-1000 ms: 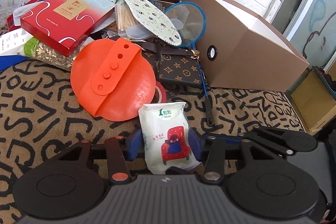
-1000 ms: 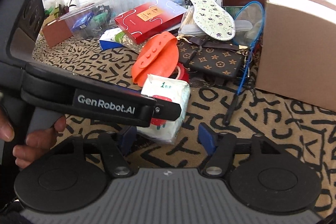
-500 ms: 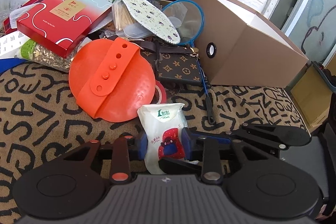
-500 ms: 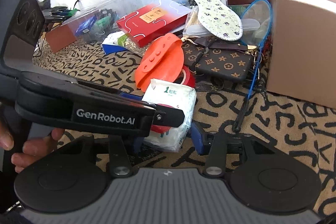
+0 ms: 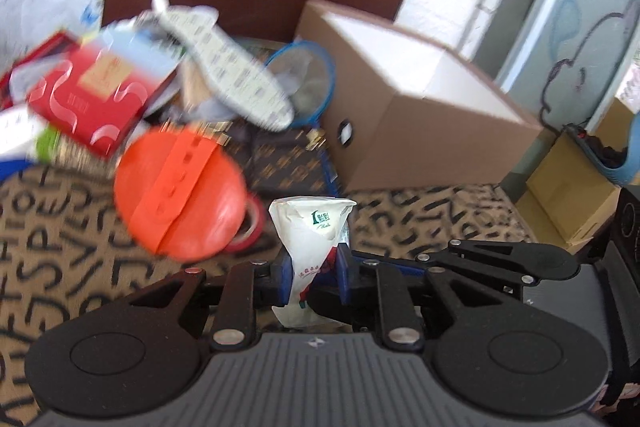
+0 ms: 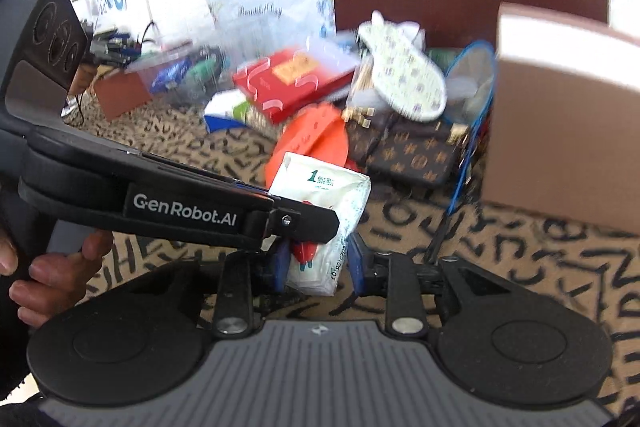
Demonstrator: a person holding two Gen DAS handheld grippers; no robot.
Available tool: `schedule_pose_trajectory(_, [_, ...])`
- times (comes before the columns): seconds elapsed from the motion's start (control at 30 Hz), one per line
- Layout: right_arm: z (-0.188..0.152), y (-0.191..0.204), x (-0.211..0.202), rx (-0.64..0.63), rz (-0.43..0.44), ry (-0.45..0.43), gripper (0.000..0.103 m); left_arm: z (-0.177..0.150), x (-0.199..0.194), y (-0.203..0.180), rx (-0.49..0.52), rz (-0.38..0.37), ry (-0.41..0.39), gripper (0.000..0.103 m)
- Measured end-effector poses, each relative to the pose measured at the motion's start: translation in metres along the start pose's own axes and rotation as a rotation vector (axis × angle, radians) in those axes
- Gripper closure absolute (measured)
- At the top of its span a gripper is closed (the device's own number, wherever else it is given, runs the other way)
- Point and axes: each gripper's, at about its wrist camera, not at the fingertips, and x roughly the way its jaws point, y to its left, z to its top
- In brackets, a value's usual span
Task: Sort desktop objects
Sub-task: 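Carry the tissue pack with the left tool into the tan box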
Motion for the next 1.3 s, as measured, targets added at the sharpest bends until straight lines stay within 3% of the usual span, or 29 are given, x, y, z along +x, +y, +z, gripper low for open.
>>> schedule_pose_trajectory(0.3, [0.039, -0.029, -0.042, -0.017, -0.119, -0.173, 0.074, 0.057, -0.002, -0.047, 0.133, -0.068, -0.134, 0.082])
schedule_pose_trajectory(0.53, [0.079, -0.074, -0.046, -0.021, -0.224, -0.221, 0.074, 0.107, 0.030, -0.077, 0.188, -0.096, -0.171, 0.081])
schedule_pose_trajectory(0.83, [0.115, -0.145, -0.011, 0.078, -0.264, -0.143, 0.074, 0.151, 0.098, -0.087, 0.207, -0.098, -0.112, 0.081])
schedule_pose_trajectory(1.1, [0.119, -0.183, 0.024, 0.140, -0.281, -0.031, 0.073, 0.172, 0.154, -0.079, 0.186, -0.107, -0.010, 0.080])
schedule_pose_trajectory(1.3, [0.128, -0.200, 0.047, 0.149, -0.286, 0.029, 0.073, 0.182, 0.176, -0.073, 0.188, -0.089, 0.021, 0.078])
